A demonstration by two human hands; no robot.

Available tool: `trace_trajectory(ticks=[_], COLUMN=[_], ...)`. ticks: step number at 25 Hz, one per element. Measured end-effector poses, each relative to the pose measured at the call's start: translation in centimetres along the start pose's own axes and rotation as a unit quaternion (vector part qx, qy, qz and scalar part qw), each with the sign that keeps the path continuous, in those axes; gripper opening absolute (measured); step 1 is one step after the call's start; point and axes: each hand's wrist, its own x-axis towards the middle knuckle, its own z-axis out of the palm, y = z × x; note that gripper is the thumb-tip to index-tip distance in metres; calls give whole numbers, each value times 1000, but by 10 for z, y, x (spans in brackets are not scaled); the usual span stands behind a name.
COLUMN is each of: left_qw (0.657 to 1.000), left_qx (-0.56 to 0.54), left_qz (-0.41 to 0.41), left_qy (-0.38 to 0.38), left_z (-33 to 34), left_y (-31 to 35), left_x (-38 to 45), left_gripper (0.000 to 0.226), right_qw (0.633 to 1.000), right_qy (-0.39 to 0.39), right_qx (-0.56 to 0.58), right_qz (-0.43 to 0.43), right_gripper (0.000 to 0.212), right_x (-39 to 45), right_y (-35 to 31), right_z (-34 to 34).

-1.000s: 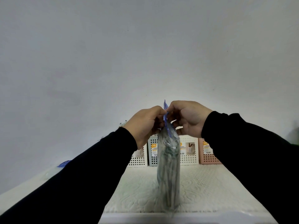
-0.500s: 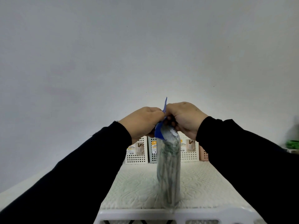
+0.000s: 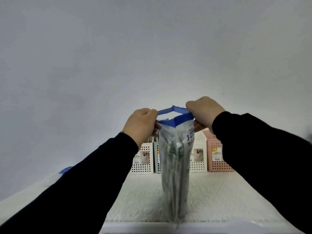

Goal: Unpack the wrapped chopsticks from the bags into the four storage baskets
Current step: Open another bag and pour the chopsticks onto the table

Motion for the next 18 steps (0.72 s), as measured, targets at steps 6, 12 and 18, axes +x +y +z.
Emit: trace_trajectory(ticks=[6,12,18], left_qw=[979,982,979], left_qx=[-40,65,194], left_qz=[-48,-19,64], left_qy=[-192,-176,-20], left_z=[27,53,31], left_y=[-31,-72,-79], left_x=[-38,-75,-52], left_gripper=[72,98,58], right_qw=[978,958,993], right_qy=[-22,-126,-110], right_qx=[-206,-257,-30], right_qz=[-3,35,27], right_gripper=[29,26,14], right_x=[6,13,34], right_y=[-17,-18,10], right_z=[-5,-3,-10])
